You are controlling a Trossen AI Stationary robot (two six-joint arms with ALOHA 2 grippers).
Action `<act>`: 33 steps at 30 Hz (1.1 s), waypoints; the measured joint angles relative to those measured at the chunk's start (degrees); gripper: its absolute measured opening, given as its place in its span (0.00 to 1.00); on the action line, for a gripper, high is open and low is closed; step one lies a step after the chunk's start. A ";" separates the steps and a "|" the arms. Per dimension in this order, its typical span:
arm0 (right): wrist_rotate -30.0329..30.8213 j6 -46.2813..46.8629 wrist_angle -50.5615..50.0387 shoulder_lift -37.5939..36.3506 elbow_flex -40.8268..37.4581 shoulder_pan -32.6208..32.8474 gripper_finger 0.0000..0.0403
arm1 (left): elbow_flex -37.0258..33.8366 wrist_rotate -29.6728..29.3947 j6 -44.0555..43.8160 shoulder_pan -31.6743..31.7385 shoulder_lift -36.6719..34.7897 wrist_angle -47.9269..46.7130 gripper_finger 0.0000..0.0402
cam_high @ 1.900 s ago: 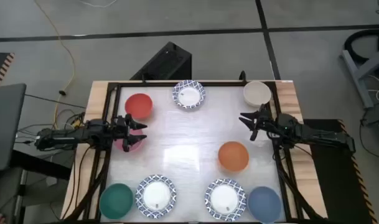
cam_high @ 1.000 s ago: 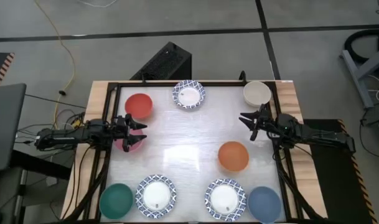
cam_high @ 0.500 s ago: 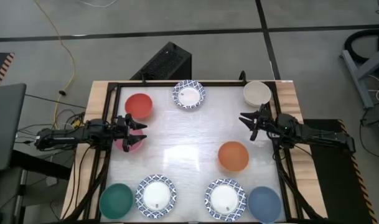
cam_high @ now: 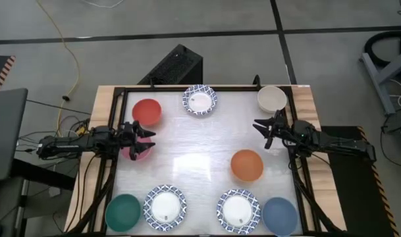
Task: Nest bowls inside each other
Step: Stack the white striped bowl on the white striped bowl
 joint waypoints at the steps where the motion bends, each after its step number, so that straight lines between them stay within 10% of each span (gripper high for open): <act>1: 0.00 0.00 0.00 -0.02 0.00 0.00 0.33 | 0.00 0.00 -1.39 -0.01 0.00 0.00 0.65; 24: 0.01 0.15 0.25 -0.01 0.00 0.07 0.33 | 0.00 -6.04 -17.99 0.01 0.00 0.92 0.65; 33: -0.13 16.68 1.17 0.00 -0.07 0.55 0.33 | 0.00 -10.41 -24.61 -0.01 0.00 1.55 0.65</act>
